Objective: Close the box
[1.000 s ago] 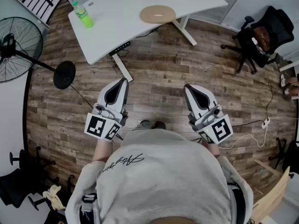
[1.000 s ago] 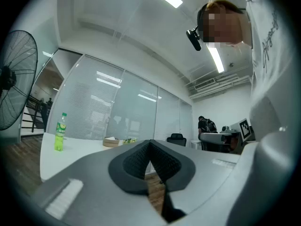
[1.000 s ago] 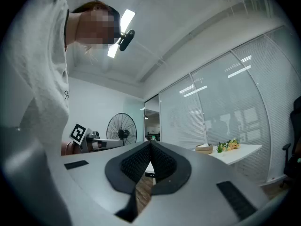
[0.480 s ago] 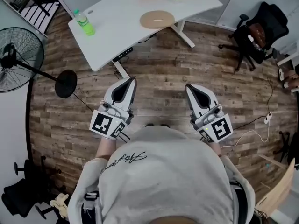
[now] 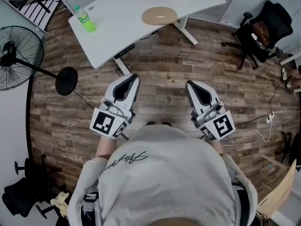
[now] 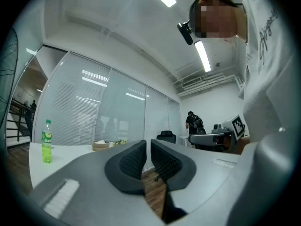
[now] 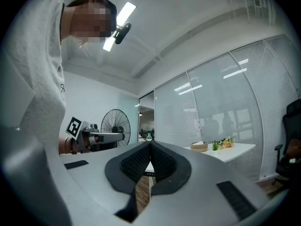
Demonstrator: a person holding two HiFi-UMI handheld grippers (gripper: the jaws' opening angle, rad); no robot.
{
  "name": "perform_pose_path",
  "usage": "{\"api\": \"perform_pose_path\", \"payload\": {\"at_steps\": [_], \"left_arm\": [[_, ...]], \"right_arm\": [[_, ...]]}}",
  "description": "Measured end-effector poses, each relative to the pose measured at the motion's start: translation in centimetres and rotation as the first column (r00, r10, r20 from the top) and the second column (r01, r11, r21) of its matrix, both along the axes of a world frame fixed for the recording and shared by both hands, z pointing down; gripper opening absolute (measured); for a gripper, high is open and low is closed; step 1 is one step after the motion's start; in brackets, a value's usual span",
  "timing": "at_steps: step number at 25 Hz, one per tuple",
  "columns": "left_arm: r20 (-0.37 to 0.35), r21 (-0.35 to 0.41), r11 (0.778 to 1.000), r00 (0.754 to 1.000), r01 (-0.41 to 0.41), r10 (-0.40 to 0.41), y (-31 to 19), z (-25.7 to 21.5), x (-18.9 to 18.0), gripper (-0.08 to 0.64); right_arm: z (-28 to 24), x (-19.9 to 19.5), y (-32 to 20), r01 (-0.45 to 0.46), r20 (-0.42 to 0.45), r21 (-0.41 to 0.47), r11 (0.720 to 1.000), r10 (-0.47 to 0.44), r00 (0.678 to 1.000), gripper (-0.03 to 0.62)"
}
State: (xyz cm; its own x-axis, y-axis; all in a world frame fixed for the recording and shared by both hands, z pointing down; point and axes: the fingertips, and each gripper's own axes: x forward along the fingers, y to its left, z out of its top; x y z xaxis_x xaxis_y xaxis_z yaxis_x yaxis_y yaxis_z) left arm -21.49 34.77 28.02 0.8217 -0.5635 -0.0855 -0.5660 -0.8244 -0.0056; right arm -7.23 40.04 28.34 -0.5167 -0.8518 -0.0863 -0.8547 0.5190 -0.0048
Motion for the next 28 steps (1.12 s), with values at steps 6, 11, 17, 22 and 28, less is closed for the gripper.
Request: {"api": "perform_pose_path", "payload": {"at_steps": [6,11,17,22,28], "left_arm": [[0.03,0.017,0.997,0.997,-0.069,0.069,0.8,0.1,1.6,0.119],[-0.01,-0.002,0.998,0.998,-0.058,0.058,0.0,-0.4,1.7,0.254],[-0.035,-0.009,0.999,0.999,-0.036,0.035,-0.5,-0.6,1.5,0.346],[-0.064,-0.004,1.0,0.998,-0.016,0.016,-0.7,-0.9,1.0,0.382],[-0.059,-0.006,1.0,0.998,-0.015,0.015,-0.8,-0.7,0.3,0.385]], "right_arm": [[0.2,0.9,-0.5,-0.022,0.02,-0.028,0.999,0.023,1.0,0.114],[-0.1,1.8,-0.8,-0.055,0.057,-0.029,0.998,0.057,0.997,0.249],[-0.5,3.0,-1.0,-0.095,0.098,-0.017,0.995,0.097,0.99,0.362],[-0.3,2.5,-1.1,-0.095,0.091,-0.019,0.995,0.097,0.991,0.414],[-0.1,1.6,-1.2,-0.084,0.078,-0.025,0.996,0.086,0.993,0.419]]}}
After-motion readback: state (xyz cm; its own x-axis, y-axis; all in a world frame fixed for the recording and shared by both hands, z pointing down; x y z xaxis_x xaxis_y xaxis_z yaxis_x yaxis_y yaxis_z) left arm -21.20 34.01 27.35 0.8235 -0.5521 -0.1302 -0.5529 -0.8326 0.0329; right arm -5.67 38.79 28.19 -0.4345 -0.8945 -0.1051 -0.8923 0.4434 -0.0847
